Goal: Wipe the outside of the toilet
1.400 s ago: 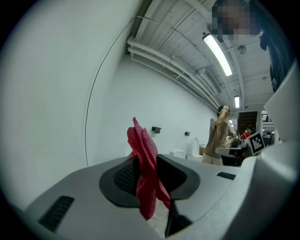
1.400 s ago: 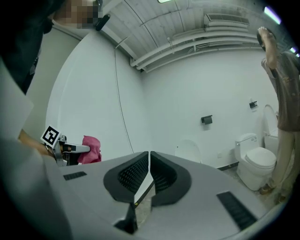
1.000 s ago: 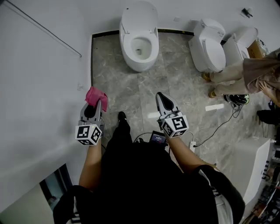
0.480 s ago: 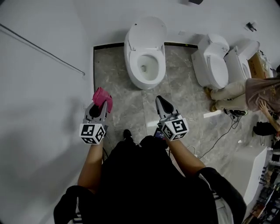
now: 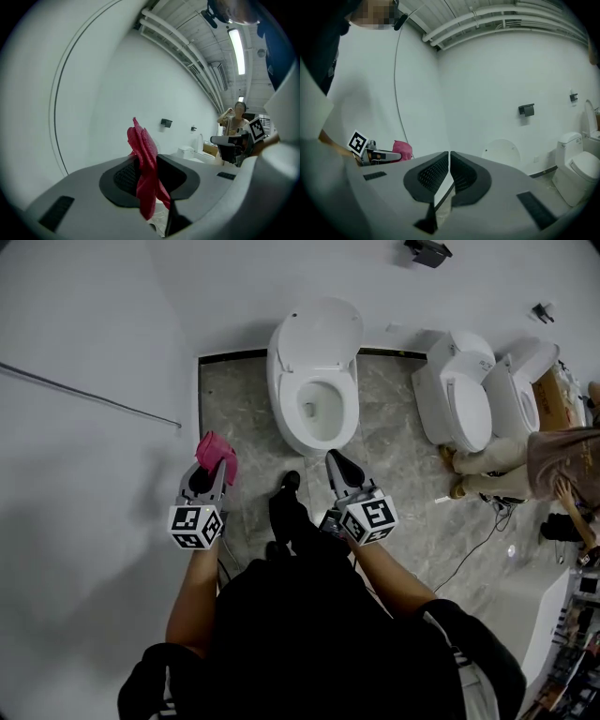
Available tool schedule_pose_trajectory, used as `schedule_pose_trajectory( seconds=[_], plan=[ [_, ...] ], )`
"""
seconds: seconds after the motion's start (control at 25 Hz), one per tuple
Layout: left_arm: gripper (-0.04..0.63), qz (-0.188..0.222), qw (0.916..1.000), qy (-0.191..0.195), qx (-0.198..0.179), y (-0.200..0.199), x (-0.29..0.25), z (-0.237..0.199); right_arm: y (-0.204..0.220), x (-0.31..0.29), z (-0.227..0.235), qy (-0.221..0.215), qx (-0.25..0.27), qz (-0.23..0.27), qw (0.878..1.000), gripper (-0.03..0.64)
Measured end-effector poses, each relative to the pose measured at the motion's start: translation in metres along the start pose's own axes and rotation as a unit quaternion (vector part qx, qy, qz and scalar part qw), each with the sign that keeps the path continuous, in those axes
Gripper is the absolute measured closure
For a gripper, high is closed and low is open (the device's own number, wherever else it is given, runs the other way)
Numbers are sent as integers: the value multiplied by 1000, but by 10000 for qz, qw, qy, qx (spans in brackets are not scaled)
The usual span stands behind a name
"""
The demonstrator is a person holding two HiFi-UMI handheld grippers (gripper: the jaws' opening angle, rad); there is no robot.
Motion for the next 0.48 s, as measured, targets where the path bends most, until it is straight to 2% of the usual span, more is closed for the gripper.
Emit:
schedule_pose_trajectory(
  seconds=[0.24,0.48],
  plan=[
    [477,-290,9994,-88,-137,-4,-81,-19,4,-73,56,-151,-213,-76,9996,580],
    [477,-735,9951,-36,-661,-1,-180,-34,9,-148,113,-345,-352,-362,9981,580]
  ],
)
Point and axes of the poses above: the fingertips, and each gripper's own axes: x backward along the fingers, z to its right, y out of its underside, the point moved 8 cm from there along x, backward along the fingers, and after that the axes turned 12 degrees about -y, right-handed, at the moved point
